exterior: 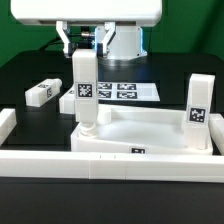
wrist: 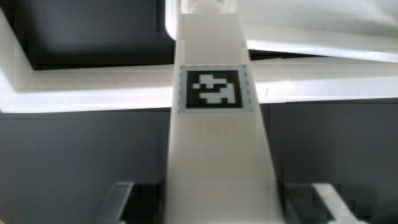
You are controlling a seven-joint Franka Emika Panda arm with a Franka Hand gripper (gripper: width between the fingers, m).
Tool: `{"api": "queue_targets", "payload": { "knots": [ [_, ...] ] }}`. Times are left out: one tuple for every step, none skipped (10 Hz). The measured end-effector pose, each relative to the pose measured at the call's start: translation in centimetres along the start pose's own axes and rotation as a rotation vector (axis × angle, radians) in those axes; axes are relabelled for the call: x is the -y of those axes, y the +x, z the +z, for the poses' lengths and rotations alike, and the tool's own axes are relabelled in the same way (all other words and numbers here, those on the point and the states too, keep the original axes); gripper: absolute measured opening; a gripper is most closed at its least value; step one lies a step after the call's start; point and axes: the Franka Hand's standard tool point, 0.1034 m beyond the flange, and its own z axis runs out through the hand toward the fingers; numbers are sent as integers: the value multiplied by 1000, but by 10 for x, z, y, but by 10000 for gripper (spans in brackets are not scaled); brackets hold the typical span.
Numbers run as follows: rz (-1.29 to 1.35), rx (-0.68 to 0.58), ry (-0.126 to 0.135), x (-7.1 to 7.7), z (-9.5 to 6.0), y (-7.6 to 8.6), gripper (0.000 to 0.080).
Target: Assemble desk
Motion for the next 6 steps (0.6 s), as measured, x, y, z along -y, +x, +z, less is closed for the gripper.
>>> {"api": "queue_targets", "payload": {
  "knots": [
    [0,2,0,0,1,-1,290],
    [1,6,-2,-1,2,-3,290],
    [0,9,-2,-1,4,-4,290],
    [0,13,-2,-1,6,-6,290],
    [-1,17,-2,-1,8,-7,290],
    [-2,20,-3,0,9,-9,290]
  ]
}}
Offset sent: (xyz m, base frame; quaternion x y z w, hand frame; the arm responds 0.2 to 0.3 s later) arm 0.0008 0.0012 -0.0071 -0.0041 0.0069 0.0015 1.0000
